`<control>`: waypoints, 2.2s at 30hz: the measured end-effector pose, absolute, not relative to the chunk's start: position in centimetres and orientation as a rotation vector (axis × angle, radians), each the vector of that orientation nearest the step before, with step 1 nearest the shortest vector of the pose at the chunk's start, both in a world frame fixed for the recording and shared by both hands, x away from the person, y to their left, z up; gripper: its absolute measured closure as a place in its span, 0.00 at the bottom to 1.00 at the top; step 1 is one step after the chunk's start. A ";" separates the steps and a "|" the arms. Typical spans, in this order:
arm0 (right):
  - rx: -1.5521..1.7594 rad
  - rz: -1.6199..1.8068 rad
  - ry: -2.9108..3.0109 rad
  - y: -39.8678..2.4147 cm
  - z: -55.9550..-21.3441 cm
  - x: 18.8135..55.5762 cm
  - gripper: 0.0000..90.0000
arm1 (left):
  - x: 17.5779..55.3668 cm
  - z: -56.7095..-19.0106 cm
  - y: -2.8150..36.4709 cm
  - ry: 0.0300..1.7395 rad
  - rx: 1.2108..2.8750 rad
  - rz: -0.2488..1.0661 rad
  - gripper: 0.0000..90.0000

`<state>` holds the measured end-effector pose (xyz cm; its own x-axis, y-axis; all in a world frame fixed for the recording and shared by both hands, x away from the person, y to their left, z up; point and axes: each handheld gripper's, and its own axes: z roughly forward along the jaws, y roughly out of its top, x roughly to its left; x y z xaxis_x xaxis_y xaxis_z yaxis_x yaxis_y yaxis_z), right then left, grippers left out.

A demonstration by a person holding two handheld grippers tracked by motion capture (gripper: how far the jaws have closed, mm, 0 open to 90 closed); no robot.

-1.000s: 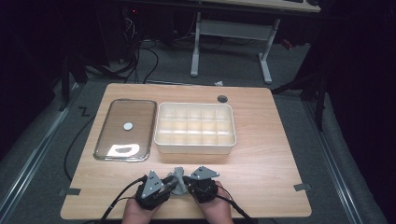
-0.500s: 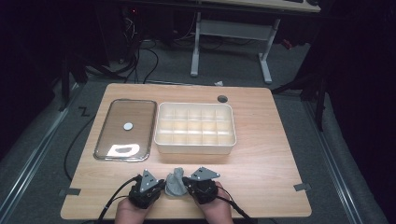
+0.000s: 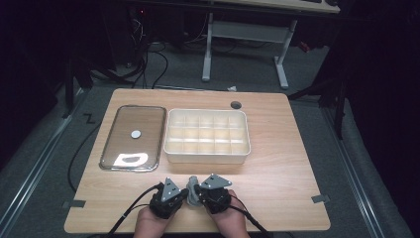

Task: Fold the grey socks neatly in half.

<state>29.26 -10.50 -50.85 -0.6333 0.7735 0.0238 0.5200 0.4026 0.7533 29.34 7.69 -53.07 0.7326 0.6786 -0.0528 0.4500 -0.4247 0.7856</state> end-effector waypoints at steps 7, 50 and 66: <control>1.103 1.079 2.330 -10.5 -50.8 28.7 1.00 | 29.3 -53.2 7.0 0.823 2.096 0.301 1.00; 1.045 1.156 2.327 -11.3 -52.5 28.1 1.00 | 31.1 -50.3 6.3 0.758 1.957 0.231 0.99; 1.070 1.167 2.335 -11.4 -52.3 28.2 1.00 | 31.7 -53.1 6.8 0.780 1.974 0.267 1.00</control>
<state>28.24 -11.41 -52.33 -0.6686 0.7423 0.0450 0.4815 0.3860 0.7869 31.70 6.80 -53.15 0.7715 0.6228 -0.1302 0.4126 -0.3339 0.8475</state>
